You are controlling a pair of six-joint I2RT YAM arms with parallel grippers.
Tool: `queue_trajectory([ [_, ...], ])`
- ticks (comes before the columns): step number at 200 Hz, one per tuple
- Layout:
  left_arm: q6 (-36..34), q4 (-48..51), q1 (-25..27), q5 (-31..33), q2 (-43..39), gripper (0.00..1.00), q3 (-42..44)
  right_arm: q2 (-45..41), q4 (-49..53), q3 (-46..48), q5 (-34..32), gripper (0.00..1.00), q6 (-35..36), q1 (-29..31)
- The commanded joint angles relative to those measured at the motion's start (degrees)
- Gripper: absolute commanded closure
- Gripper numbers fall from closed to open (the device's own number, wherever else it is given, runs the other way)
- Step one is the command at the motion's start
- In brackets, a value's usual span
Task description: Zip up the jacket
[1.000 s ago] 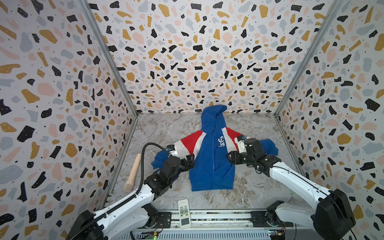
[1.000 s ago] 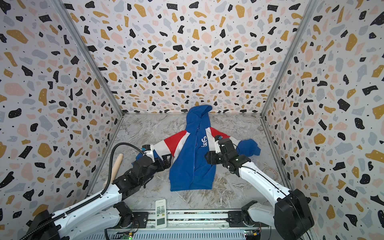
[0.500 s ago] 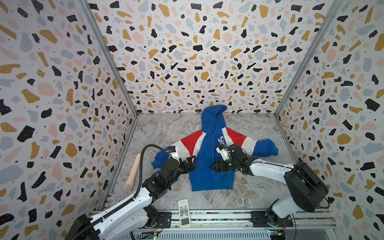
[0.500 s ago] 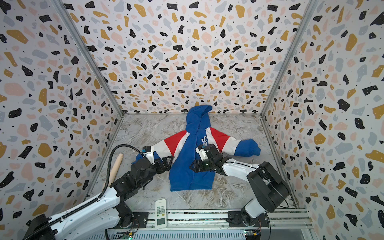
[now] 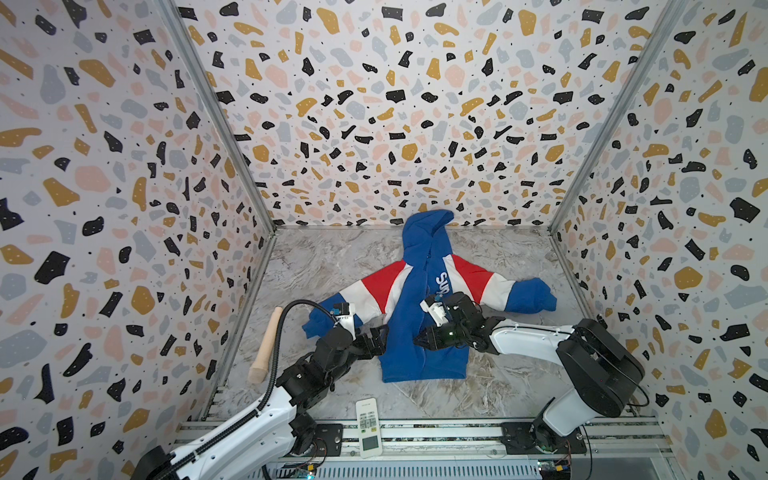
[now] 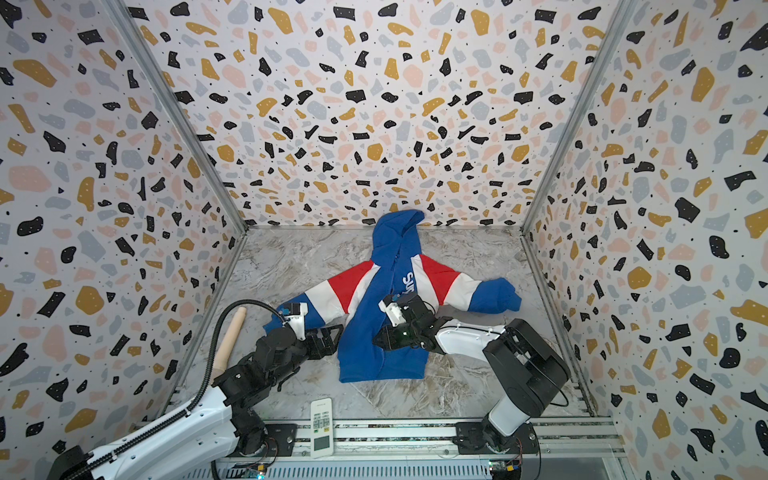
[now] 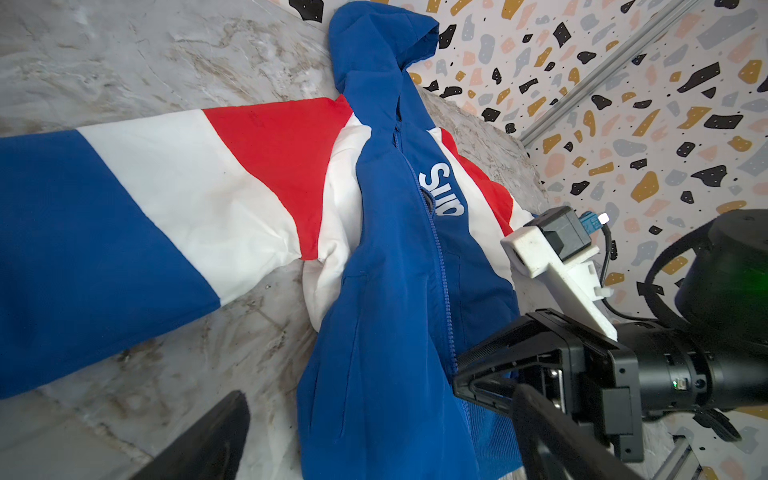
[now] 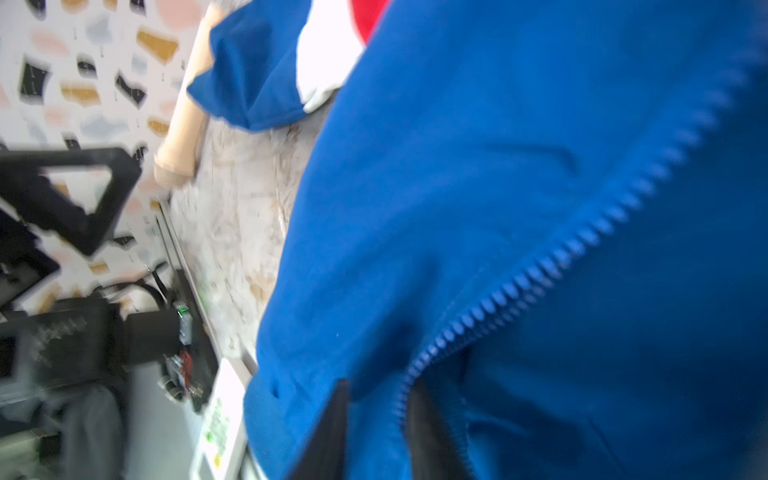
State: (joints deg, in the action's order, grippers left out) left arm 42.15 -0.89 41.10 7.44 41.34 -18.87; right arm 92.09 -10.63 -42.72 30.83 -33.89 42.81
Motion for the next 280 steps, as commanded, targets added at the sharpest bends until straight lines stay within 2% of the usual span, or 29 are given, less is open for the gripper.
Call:
queue_trajectory([
  [1,-0.8,-0.7,0.1,-2.0,-1.4,0.0,1.4,2.4,-3.8,-2.8,3.2,0.92,-2.8,1.5],
  [26,-1.4,0.5,0.1,-2.3,-2.5,0.0,1.1,4.8,-5.1,-5.8,3.4,1.0,-4.0,3.3],
  [66,-3.0,0.4,0.1,-3.9,-3.2,0.0,2.4,7.5,-9.1,-7.9,2.1,1.0,-8.2,4.6],
  [106,-4.1,1.8,0.1,-4.8,-3.2,0.0,2.0,5.1,-13.3,-6.6,1.5,1.0,-11.8,5.0],
  [141,-4.3,1.9,0.1,-4.6,-4.0,0.0,1.6,-0.6,-13.1,-2.3,0.0,0.83,-12.3,5.2],
  [154,-3.2,1.1,0.1,-4.5,-3.7,0.0,1.9,-2.7,-12.9,-0.1,-0.6,0.72,-12.3,5.4],
  [180,-2.4,0.3,0.1,-5.3,-2.1,0.0,1.7,-6.4,-12.8,5.0,-1.5,0.57,-11.6,6.2],
  [231,-1.5,-0.3,0.1,-6.7,-1.6,0.01,0.9,-11.4,-15.1,12.6,-2.0,0.44,-9.4,6.8],
  [280,-1.1,0.8,0.1,-7.2,-2.2,0.03,0.4,-10.9,-23.2,19.5,-1.2,0.43,-12.9,6.8],
])
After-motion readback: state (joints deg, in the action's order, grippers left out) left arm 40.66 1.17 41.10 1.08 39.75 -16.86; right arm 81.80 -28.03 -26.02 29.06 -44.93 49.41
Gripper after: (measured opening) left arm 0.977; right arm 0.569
